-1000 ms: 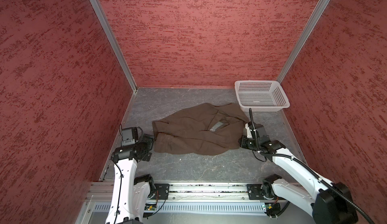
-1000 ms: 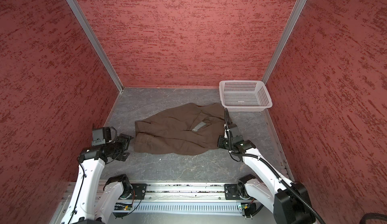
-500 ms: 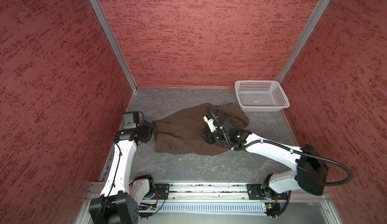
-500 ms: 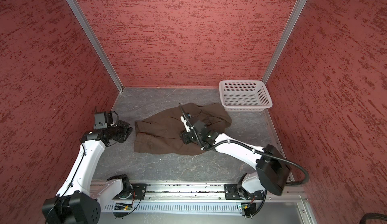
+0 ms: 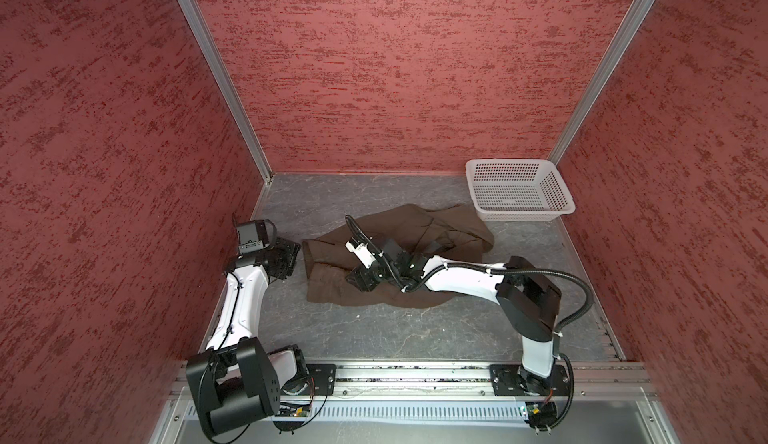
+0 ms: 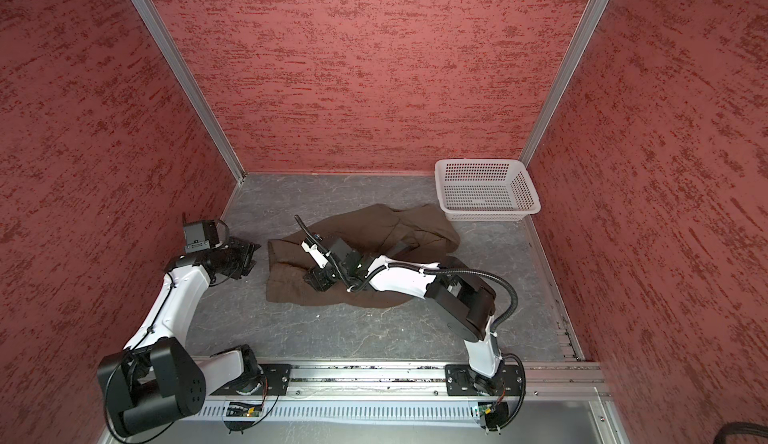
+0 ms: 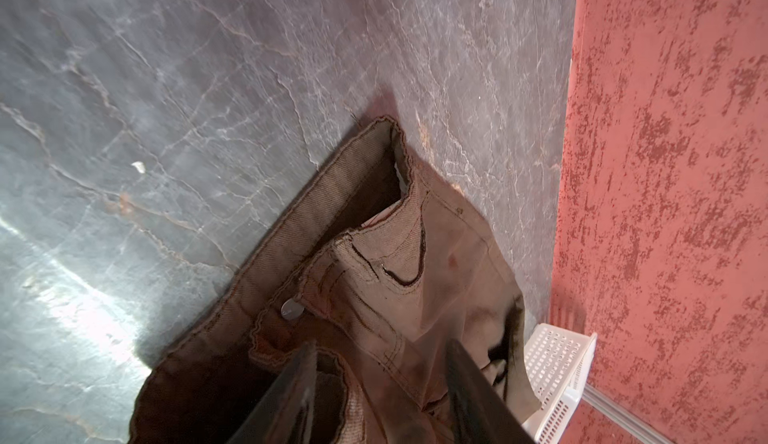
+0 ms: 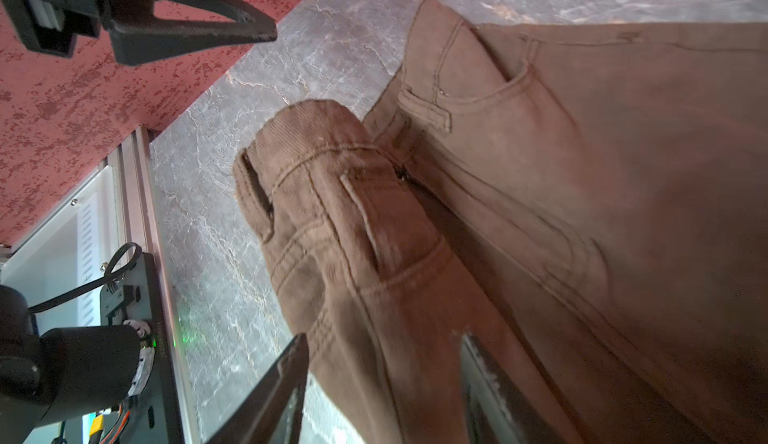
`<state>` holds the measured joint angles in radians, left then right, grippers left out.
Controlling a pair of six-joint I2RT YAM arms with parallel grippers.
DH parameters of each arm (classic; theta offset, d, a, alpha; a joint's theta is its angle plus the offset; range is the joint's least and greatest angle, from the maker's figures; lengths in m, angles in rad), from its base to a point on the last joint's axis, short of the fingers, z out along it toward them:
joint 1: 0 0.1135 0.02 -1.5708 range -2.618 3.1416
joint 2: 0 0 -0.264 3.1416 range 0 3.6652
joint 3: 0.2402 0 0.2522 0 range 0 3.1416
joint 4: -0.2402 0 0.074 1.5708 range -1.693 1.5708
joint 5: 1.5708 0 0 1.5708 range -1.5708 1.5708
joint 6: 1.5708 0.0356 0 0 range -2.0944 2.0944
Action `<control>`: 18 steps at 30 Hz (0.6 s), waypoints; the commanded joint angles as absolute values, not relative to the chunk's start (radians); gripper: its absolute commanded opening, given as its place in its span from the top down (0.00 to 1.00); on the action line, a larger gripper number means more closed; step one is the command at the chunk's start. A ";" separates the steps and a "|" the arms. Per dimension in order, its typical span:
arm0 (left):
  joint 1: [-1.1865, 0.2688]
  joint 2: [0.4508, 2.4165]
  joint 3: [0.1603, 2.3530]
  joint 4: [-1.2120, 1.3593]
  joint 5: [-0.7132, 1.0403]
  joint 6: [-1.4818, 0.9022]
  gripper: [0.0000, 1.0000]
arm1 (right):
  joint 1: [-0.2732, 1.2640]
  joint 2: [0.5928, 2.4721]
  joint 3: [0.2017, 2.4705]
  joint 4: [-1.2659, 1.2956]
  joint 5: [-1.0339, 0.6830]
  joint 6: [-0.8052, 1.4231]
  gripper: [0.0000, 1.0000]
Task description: Fold and stack the trousers
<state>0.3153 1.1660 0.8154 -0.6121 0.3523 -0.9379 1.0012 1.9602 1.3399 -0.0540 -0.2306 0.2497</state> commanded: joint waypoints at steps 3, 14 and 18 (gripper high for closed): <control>0.323 1.178 0.845 -0.607 0.353 -0.907 0.45 | 1.019 2.027 1.393 0.007 -0.319 0.251 0.51; 0.312 1.330 0.875 -0.570 0.300 -0.867 0.39 | 1.101 1.914 1.305 -0.023 -0.363 0.243 1.00; 0.303 1.416 0.893 -0.538 0.325 -0.862 0.38 | 1.120 1.879 1.221 -0.046 -0.374 0.234 1.00</control>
<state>0.3157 1.3754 0.8558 -0.5735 0.3313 -0.8944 1.1061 1.9144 1.2499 -0.0330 -0.3508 0.2676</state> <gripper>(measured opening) 0.619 0.063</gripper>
